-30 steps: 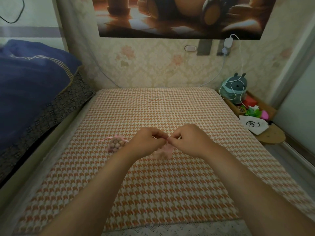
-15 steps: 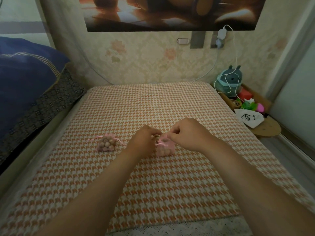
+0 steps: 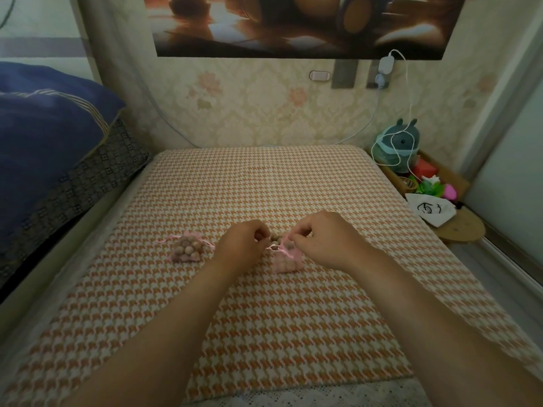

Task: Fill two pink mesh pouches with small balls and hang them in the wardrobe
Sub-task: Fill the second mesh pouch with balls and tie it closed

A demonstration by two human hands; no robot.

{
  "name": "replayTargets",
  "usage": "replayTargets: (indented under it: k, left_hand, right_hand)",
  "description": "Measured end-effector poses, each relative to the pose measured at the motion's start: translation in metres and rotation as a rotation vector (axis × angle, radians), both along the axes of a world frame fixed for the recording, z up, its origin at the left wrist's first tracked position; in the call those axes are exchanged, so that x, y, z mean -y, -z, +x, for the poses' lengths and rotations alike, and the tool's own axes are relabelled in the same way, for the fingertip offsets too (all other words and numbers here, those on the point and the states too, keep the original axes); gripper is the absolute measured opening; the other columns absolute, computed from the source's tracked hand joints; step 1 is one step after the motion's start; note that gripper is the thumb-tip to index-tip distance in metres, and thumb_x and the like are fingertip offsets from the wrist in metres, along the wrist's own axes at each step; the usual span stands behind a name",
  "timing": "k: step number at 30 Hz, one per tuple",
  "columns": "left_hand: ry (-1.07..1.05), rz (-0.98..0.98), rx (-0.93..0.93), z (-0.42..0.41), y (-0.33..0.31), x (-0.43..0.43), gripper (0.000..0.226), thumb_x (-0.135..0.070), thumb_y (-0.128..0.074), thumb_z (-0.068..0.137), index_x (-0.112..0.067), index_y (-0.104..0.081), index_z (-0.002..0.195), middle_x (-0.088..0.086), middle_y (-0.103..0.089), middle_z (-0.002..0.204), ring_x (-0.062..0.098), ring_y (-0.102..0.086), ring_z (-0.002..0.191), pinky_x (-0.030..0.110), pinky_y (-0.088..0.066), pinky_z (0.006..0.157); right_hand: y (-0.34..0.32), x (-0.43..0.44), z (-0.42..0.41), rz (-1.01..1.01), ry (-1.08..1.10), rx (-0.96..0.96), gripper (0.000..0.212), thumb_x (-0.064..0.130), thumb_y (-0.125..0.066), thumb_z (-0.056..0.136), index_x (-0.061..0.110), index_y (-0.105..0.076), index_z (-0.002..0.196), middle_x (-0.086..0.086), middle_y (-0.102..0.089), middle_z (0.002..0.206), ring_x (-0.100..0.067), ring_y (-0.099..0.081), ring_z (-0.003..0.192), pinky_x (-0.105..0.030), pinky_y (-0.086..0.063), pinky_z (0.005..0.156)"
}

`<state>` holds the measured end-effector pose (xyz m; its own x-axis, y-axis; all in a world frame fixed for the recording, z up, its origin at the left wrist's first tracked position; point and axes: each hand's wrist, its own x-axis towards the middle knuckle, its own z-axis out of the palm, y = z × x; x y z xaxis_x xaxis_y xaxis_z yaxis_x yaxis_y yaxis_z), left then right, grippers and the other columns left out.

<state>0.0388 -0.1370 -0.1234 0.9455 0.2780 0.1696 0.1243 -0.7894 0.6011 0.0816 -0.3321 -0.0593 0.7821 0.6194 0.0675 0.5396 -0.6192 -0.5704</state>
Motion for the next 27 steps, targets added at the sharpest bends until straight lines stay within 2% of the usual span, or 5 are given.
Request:
replayTargets:
  k: [10,13,21,24,27]
  left_hand:
    - [0.276,0.124,-0.066,0.0,0.001,0.006,0.026,-0.025,-0.057,0.082,-0.037,-0.075,0.097,-0.013,-0.057,0.072,0.017,-0.061,0.084,0.043,-0.049,0.1]
    - [0.201,0.111,-0.074,-0.001,0.0,0.01,0.016,-0.017,-0.066,0.088,-0.03,-0.074,0.092,-0.01,-0.062,0.085,0.022,-0.064,0.108,0.042,-0.054,0.089]
    - [0.05,-0.344,0.236,-0.006,-0.045,0.013,0.008,-0.029,-0.073,0.088,-0.024,-0.071,0.094,-0.009,-0.07,0.088,0.011,-0.067,0.082,0.023,-0.055,0.073]
    - [0.153,-0.288,0.173,-0.018,-0.054,0.021,0.005,-0.028,-0.076,0.086,-0.03,-0.071,0.088,-0.013,-0.071,0.084,0.005,-0.065,0.079,0.018,-0.053,0.07]
    - [0.182,-0.19,0.154,-0.021,-0.053,0.031,0.006,-0.03,-0.075,0.086,-0.033,-0.07,0.088,-0.015,-0.069,0.086,0.006,-0.063,0.08,0.021,-0.051,0.07]
  right_hand:
    - [0.001,0.001,-0.004,0.011,0.022,-0.019,0.025,0.029,-0.062,0.095,0.04,-0.079,0.079,0.009,-0.077,0.076,-0.004,-0.044,0.039,-0.03,-0.042,0.046]
    - [0.003,0.001,-0.001,0.012,0.017,-0.021,0.024,0.03,-0.062,0.095,0.041,-0.078,0.081,0.006,-0.078,0.079,-0.005,-0.045,0.04,-0.033,-0.046,0.048]
    - [0.001,0.001,0.001,-0.031,0.032,0.017,0.027,0.026,-0.055,0.095,0.034,-0.081,0.094,0.007,-0.078,0.088,-0.015,-0.067,0.061,-0.044,-0.06,0.065]
    - [-0.001,0.001,0.0,-0.049,0.025,0.014,0.029,0.022,-0.053,0.098,0.029,-0.08,0.104,0.01,-0.077,0.097,-0.006,-0.061,0.064,-0.03,-0.051,0.062]
    - [-0.002,0.002,-0.001,-0.053,0.037,-0.002,0.026,0.025,-0.055,0.099,0.032,-0.077,0.087,0.005,-0.07,0.071,-0.013,-0.056,0.055,-0.03,-0.042,0.052]
